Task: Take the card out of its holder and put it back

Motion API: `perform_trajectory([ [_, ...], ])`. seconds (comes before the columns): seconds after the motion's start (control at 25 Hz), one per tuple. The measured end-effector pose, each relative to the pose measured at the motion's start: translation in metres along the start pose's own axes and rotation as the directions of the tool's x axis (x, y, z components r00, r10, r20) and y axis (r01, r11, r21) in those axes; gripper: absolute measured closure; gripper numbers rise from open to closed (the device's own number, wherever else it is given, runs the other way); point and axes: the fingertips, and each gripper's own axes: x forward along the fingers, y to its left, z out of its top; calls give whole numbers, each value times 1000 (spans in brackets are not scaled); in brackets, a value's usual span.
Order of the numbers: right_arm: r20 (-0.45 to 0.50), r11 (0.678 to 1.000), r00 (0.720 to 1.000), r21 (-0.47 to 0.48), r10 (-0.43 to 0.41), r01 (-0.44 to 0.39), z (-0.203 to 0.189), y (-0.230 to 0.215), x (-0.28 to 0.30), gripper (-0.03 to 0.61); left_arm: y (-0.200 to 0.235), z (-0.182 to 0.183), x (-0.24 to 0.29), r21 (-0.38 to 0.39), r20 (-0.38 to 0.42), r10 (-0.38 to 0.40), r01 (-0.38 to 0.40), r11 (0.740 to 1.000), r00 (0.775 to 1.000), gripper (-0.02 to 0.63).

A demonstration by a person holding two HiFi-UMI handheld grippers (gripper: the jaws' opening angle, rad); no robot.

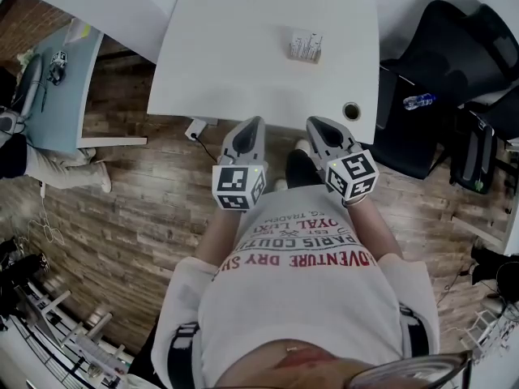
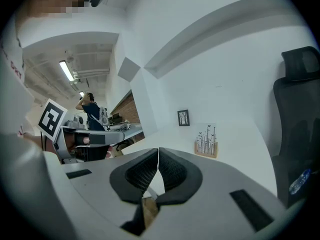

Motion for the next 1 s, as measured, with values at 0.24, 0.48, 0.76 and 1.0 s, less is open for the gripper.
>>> perform_trajectory([
  [0.24, 9, 1000, 1000, -6, 10, -10, 26, -47, 26, 552, 3, 25, 57, 27, -7, -3, 4, 1000, 1000, 589],
  [0.48, 3, 1000, 1000, 14, 18, -19, 42, -99, 41, 552, -8, 40, 112, 52, -36, -18, 20, 998, 999, 589],
  [0.76, -26, 999, 999, 42, 19, -18, 45, -140, 58, 552, -9, 48, 157, 98, -73, -36, 43, 994, 997, 589],
  [1.0, -87, 999, 996, 54, 8, -3, 36, -160, 83, 552, 3, 42, 186, 91, -128, -92, 104, 990, 988, 589],
])
